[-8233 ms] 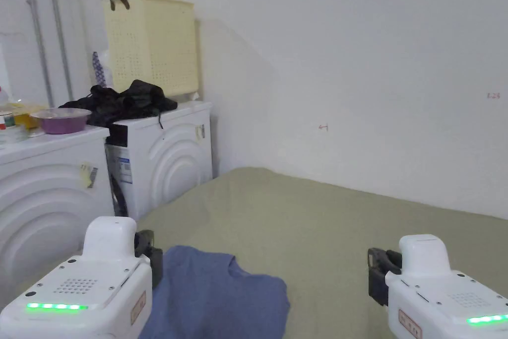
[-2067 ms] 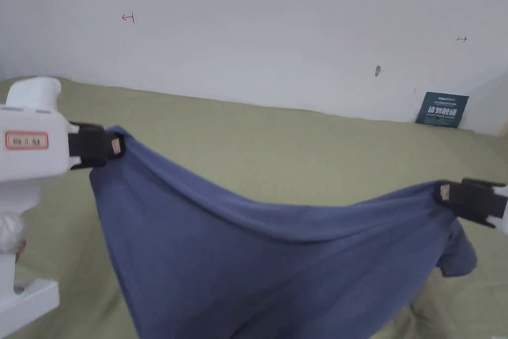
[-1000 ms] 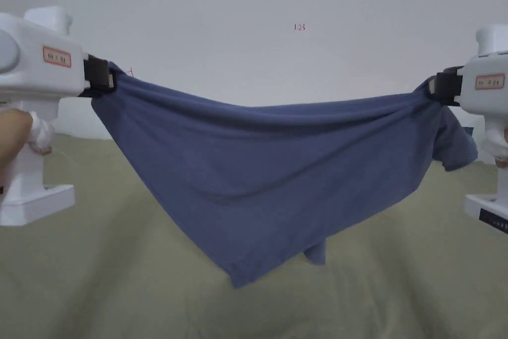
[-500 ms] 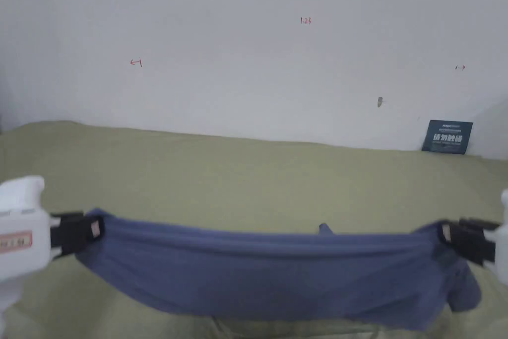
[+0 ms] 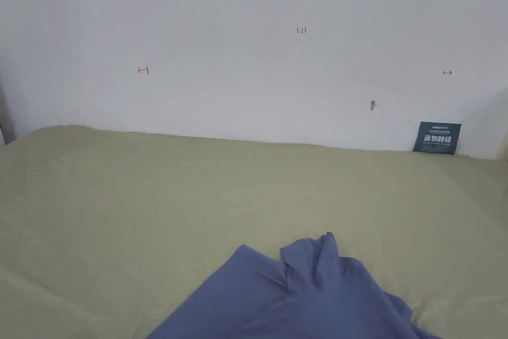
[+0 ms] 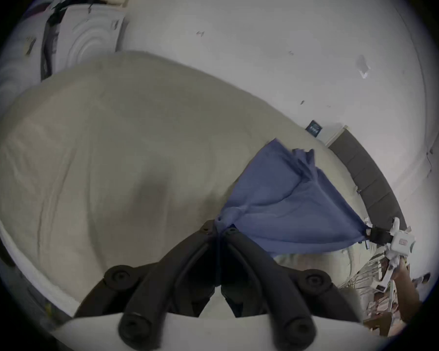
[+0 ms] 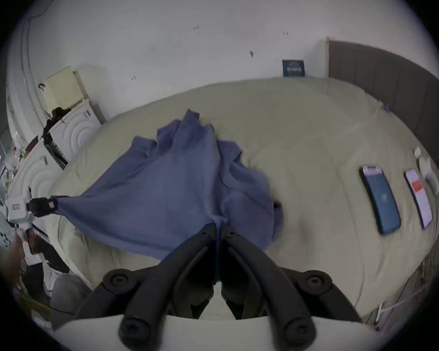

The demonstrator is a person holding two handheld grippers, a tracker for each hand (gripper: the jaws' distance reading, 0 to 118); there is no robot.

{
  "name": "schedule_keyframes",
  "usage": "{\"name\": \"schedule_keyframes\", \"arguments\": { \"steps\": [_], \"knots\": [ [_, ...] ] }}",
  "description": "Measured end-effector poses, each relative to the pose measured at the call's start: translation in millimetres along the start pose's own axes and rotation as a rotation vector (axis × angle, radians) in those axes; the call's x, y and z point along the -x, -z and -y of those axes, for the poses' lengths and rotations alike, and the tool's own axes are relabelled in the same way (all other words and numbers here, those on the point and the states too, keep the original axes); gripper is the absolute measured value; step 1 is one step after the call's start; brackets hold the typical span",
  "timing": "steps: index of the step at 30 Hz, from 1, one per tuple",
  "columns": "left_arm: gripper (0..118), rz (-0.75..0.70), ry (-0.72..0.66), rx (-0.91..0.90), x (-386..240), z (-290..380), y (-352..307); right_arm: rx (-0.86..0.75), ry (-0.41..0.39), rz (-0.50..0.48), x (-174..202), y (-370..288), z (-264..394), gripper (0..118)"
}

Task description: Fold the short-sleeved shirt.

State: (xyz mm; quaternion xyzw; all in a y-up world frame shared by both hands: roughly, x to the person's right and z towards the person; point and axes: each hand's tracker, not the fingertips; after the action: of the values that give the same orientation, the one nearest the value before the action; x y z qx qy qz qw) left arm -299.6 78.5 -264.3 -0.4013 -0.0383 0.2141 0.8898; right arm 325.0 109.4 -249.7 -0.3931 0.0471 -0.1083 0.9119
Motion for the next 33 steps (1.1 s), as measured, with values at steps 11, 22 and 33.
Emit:
{"name": "schedule_keyframes", "arguments": {
  "steps": [11,22,33],
  "knots": [
    [91,-0.021,-0.031,-0.174,-1,31,-54,-0.166,0.002,-0.012,10,-50,0,76],
    [0,-0.135,0.283,-0.345,-71,9,-107,-0.242,-0.154,0.015,47,-92,-9,0],
    [100,-0.103,0.245,-0.003,-52,14,-48,-0.181,-0.146,-0.029,45,-85,-3,0]
  ]
}}
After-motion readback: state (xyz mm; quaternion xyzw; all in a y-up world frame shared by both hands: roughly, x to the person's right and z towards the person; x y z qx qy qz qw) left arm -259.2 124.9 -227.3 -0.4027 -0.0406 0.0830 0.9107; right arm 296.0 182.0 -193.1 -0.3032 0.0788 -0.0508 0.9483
